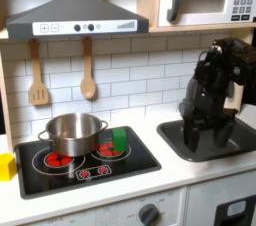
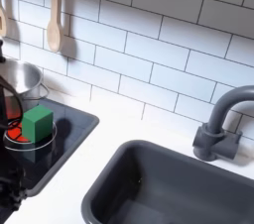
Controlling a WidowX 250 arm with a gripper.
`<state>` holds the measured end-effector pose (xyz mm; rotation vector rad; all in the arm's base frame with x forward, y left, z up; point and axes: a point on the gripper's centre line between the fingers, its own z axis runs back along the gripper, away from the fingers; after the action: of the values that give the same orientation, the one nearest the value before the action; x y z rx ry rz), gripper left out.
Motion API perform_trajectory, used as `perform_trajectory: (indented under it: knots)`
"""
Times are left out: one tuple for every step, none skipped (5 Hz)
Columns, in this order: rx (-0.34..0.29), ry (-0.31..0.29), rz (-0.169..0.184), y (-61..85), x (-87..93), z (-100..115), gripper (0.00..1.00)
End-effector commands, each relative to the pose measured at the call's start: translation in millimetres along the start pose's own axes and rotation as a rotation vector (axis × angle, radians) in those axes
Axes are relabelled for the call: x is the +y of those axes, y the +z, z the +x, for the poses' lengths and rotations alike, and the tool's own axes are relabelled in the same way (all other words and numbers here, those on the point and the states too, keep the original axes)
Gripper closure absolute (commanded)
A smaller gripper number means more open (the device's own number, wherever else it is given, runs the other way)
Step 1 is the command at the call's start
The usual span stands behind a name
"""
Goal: Reach green block
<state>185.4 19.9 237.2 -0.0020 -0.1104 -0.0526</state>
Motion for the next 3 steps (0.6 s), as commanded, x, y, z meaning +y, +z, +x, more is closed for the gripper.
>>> perform_trajectory:
  knots:
    - [-0.015,0.001,0.004,-0.2,8.1,19,0.0]
    - [-0.019,0.001,0.011,-2.9,15.6,33,0.0]
    - [-0.021,0.004,0.007,-5.3,19.4,45,0.0]
